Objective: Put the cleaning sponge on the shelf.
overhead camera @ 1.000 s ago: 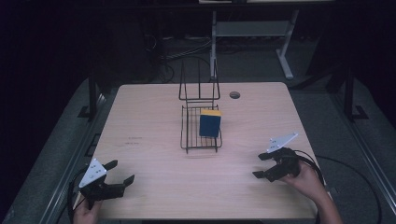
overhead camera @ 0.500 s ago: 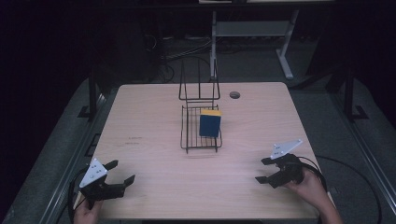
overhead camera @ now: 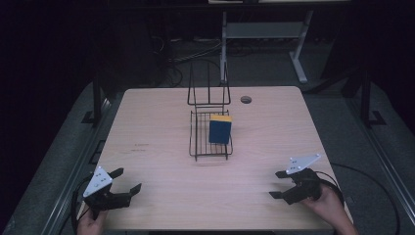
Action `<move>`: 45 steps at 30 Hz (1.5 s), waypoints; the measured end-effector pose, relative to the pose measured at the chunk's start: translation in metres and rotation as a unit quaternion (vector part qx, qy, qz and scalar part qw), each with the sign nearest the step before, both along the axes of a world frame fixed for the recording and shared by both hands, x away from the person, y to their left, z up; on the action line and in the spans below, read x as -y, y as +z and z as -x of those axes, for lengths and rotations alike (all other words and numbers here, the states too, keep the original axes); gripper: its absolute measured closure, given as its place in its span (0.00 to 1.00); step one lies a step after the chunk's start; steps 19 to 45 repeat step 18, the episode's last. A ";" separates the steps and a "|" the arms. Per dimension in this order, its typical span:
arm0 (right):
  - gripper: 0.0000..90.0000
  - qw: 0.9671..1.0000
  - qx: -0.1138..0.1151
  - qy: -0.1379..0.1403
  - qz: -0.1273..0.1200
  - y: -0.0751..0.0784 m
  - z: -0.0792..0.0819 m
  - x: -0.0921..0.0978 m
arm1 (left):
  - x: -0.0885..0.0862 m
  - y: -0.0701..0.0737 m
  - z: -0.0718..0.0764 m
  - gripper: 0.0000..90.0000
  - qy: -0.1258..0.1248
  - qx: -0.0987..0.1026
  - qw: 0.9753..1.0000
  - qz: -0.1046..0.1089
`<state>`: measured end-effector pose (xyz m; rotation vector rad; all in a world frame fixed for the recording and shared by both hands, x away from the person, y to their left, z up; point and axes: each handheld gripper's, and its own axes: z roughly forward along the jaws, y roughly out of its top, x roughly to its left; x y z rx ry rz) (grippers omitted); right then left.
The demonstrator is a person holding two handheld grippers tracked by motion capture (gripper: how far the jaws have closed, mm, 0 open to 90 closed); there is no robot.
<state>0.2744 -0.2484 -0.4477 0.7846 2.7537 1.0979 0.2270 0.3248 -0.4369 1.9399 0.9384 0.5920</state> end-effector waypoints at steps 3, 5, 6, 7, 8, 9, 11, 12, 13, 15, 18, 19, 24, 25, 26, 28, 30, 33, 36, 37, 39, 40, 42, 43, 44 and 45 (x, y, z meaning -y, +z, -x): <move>0.26 1.000 0.003 -0.007 -0.011 -0.001 0.006 0.004 | -0.001 0.000 0.000 0.16 0.001 0.001 1.000 -0.001; 0.26 1.000 0.004 -0.009 -0.017 -0.002 0.009 0.007 | -0.001 0.000 0.000 0.16 0.001 0.001 1.000 -0.001; 0.26 1.000 0.002 -0.010 -0.019 -0.003 0.010 0.008 | -0.001 0.000 0.000 0.16 0.000 0.001 1.000 -0.001; 0.26 1.000 -0.002 -0.010 -0.019 -0.004 0.012 0.009 | -0.001 0.000 0.000 0.16 0.000 0.001 1.000 -0.001; 0.26 1.000 -0.003 -0.012 -0.019 -0.005 0.014 0.010 | -0.001 0.001 0.000 0.16 0.000 0.002 1.000 -0.002; 0.26 1.000 0.001 -0.015 -0.019 -0.005 0.016 0.011 | -0.001 0.001 0.000 0.16 0.000 0.002 1.000 -0.002; 0.26 1.000 0.003 -0.020 -0.024 -0.007 0.020 0.014 | -0.001 0.000 0.000 0.16 0.001 0.001 1.000 -0.001; 0.26 0.999 0.003 -0.022 -0.025 -0.007 0.021 0.015 | -0.001 0.000 0.000 0.16 0.001 0.001 1.000 -0.001; 0.26 0.999 0.006 -0.023 -0.027 -0.008 0.023 0.016 | -0.001 0.000 0.000 0.16 0.000 0.001 1.000 -0.001; 0.26 0.999 0.008 -0.029 -0.027 -0.009 0.027 0.018 | -0.001 0.000 0.001 0.16 0.000 0.001 1.000 -0.002; 0.26 0.999 0.014 -0.034 -0.027 -0.011 0.031 0.018 | -0.001 0.001 0.000 0.16 0.000 0.002 1.000 -0.001; 0.26 0.999 0.014 -0.034 -0.027 -0.011 0.031 0.018 | -0.001 0.001 0.000 0.16 0.000 0.002 1.000 -0.001; 0.26 0.999 0.014 -0.034 -0.027 -0.011 0.031 0.018 | -0.001 0.001 0.000 0.16 0.000 0.002 1.000 -0.001; 0.26 0.999 0.014 -0.034 -0.027 -0.011 0.031 0.018 | -0.001 0.001 0.000 0.16 0.000 0.002 1.000 -0.001; 0.26 0.999 0.014 -0.034 -0.027 -0.011 0.031 0.018 | -0.001 0.001 0.000 0.16 0.000 0.002 1.000 -0.001; 0.26 0.999 0.014 -0.034 -0.027 -0.011 0.031 0.018 | -0.001 0.001 0.000 0.16 0.000 0.002 1.000 -0.001; 0.26 0.999 0.014 -0.034 -0.027 -0.011 0.031 0.018 | -0.001 0.001 0.000 0.16 0.000 0.002 1.000 -0.001; 0.26 0.999 0.014 -0.034 -0.027 -0.011 0.031 0.018 | -0.001 0.001 0.000 0.16 0.000 0.002 1.000 -0.001; 0.26 0.999 0.014 -0.034 -0.027 -0.011 0.031 0.018 | -0.001 0.001 0.000 0.16 0.000 0.002 1.000 -0.001; 0.26 0.999 0.014 -0.034 -0.027 -0.011 0.031 0.018 | -0.001 0.001 0.000 0.16 0.000 0.002 1.000 -0.001; 0.26 0.999 0.014 -0.034 -0.027 -0.011 0.031 0.018 | -0.001 0.001 0.000 0.16 0.000 0.002 1.000 -0.001; 0.26 0.999 0.014 -0.034 -0.027 -0.011 0.031 0.018 | -0.001 0.001 0.000 0.16 0.000 0.002 1.000 -0.001; 0.26 0.999 0.014 -0.034 -0.027 -0.011 0.031 0.018 | -0.001 0.001 0.000 0.16 0.000 0.002 1.000 -0.001; 0.26 0.999 0.014 -0.034 -0.027 -0.011 0.031 0.018 | -0.001 0.001 0.000 0.16 0.000 0.002 1.000 -0.001; 0.26 0.999 0.014 -0.034 -0.027 -0.011 0.031 0.018 | -0.001 0.001 0.000 0.16 0.000 0.002 1.000 -0.001; 0.26 0.999 0.014 -0.034 -0.027 -0.011 0.031 0.018 | -0.001 0.001 0.000 0.16 0.000 0.002 1.000 -0.001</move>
